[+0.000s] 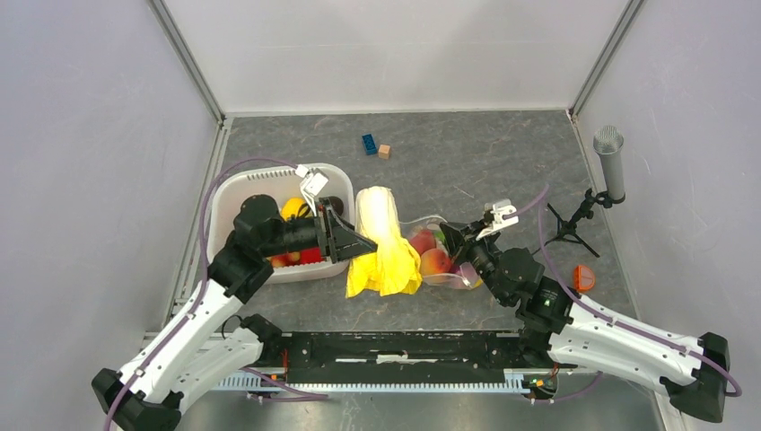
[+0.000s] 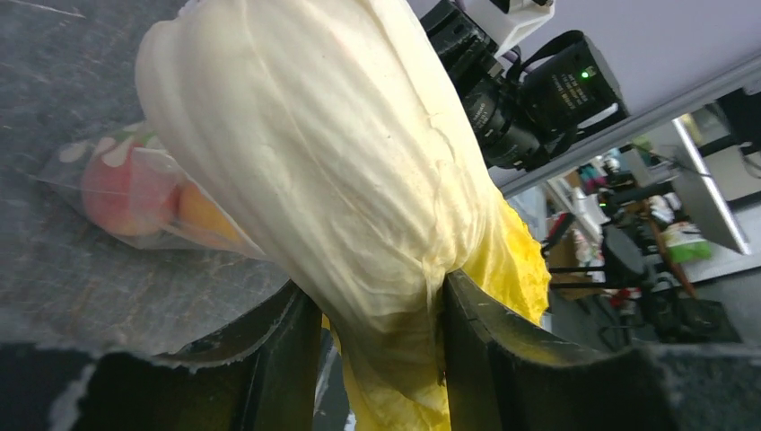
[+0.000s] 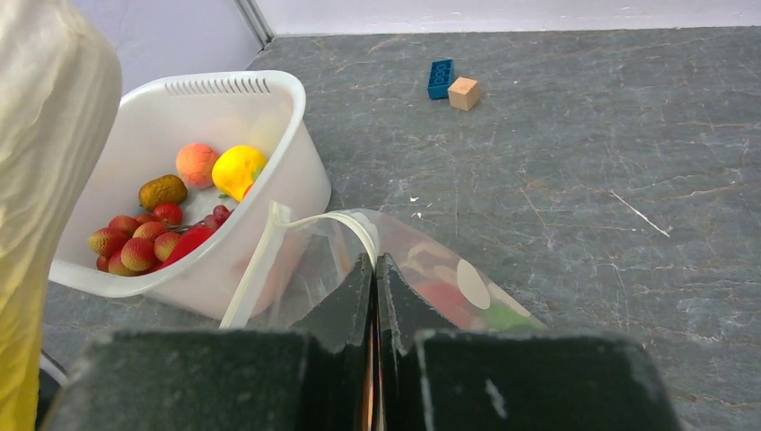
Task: Place the food in the zip-top bag and seal the zipper
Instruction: Place the fake vegetable in the zipper food storage bag.
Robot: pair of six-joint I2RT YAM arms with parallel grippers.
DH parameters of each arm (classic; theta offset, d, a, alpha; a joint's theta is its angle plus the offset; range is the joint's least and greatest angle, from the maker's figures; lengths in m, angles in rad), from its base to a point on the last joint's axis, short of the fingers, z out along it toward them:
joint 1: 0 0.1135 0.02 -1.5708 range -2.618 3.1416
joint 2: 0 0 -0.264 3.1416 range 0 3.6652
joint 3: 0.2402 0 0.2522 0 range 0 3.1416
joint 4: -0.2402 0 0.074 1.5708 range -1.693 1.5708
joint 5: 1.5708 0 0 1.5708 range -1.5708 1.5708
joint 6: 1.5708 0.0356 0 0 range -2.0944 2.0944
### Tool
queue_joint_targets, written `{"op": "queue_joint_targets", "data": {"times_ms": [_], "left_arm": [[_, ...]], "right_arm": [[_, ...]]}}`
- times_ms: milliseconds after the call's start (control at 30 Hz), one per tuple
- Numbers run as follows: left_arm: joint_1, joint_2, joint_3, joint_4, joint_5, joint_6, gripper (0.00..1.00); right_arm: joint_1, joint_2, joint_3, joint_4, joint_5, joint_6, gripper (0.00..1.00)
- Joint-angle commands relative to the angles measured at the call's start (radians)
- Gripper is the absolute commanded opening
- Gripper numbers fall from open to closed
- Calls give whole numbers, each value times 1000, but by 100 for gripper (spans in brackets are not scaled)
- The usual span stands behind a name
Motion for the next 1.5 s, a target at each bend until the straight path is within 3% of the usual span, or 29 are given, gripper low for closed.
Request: {"op": "queue_joint_targets", "data": {"times_ms": [0,233,400,467,533,767,1067,1333,1467], "left_arm": [[-29,8,170,-250,-117,358,31],[-105,94,358,-480,-244,641,14],[-140,243,495,-694,19,665,9],[-159,245,481,-660,120,613,5],[-174,243,442,-577,218,538,7],[-264,272,367,-464,254,326,6],[-271,293,230,-233,134,-66,4],[-272,296,142,-171,-22,-252,6],[-278,300,74,-65,18,-362,6]], "right_arm": [[3,-22,47,43,-37,-22,7],[3,-36,49,50,-98,-62,6],[3,-44,55,23,-78,-84,7],[3,-40,62,13,-85,-100,7],[3,-32,69,5,-105,-123,6],[3,-45,3,134,-160,-195,3],[10,-47,-22,180,-197,-243,2],[62,-63,-45,212,-164,-327,1],[97,-54,-39,216,-139,-393,2]]}}
